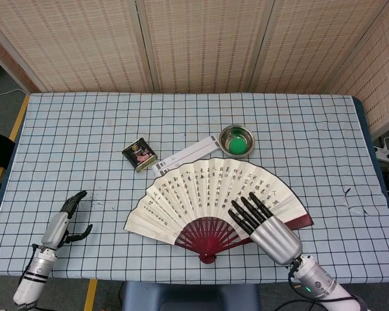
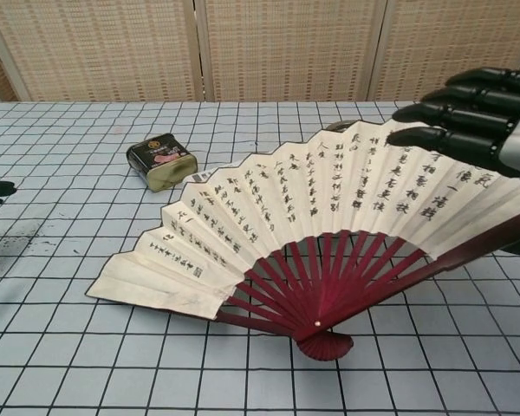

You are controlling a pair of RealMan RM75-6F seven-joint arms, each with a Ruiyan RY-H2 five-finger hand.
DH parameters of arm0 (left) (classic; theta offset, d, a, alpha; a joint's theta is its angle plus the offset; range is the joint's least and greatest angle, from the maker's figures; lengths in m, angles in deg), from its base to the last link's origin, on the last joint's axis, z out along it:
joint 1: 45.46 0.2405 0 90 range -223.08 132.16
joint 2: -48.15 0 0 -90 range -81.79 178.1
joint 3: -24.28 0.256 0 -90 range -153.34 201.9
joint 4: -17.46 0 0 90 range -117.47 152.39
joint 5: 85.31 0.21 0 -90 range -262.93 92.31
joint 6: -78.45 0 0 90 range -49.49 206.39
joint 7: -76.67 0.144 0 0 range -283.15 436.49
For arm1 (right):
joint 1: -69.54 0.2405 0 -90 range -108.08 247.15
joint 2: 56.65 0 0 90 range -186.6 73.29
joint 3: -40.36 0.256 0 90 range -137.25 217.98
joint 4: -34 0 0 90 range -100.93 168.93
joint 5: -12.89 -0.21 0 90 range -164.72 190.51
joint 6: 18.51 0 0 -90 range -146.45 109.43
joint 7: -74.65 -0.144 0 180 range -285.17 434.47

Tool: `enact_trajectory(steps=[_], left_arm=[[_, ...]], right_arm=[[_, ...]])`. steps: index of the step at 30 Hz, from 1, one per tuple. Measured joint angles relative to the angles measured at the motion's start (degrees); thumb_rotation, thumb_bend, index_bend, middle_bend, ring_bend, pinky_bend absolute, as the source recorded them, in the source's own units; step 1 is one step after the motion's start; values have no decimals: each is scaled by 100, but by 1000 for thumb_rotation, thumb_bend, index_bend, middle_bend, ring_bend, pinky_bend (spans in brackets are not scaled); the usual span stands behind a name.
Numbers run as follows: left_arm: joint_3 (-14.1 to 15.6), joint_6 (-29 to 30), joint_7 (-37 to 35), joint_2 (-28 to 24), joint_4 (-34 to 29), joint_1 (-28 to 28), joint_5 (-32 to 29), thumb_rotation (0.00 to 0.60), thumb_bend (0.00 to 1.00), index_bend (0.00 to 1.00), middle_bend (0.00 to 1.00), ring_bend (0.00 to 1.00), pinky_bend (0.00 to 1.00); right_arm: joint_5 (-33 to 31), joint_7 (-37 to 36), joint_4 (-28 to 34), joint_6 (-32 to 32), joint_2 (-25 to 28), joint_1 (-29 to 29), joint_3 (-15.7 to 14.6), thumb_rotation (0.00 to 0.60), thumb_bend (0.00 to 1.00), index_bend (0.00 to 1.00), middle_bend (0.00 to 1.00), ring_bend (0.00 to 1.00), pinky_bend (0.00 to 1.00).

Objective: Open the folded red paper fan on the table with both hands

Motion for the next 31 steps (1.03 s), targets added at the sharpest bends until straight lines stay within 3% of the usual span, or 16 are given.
enact_trajectory(steps=[3,7,12,14,17,21,25,29,31], left_arm=[[-13,62,-81,-151,-286,27,-6,600,380,0,0,0,0],[-30,121,-226,-381,-783,51,-7,600,381,0,0,0,0],[-77,188,-232,-769,-1571,53,-1,600,384,0,0,0,0],[-106,223,-156,-926,-1856,49,8,600,383,0,0,0,0],[-178,304,-47,-1117,-2155,43,12,600,400,0,0,0,0],[-234,464,279,-1258,-2429,61,58,600,425,0,0,0,0],[-185,587,1013,-1524,-2618,148,121,600,425,0,0,0,0],[-116,599,2380,-1874,-2874,257,95,600,425,0,0,0,0],[-86,629,3073,-2037,-3082,329,71,600,426,0,0,0,0]], right_arm=[[-461,115,316,-162,416,-198,-132,600,102,0,0,0,0],[-1096,-329,588,-614,709,-199,-232,600,101,0,0,0,0],[-2177,-1192,799,-1820,1244,165,-239,600,101,0,0,0,0],[-2385,-1269,783,-2164,1326,253,-233,600,100,0,0,0,0],[-2361,-1340,759,-2177,1338,256,-213,600,97,0,0,0,0],[-1919,-1711,616,-1406,1281,48,-172,600,97,0,0,0,0],[-1324,-2130,166,42,1069,-419,-120,600,96,0,0,0,0],[-1024,-2722,-740,1765,689,-1181,-30,600,99,0,0,0,0],[-1023,-3012,-1189,2289,577,-1498,6,600,101,0,0,0,0]])
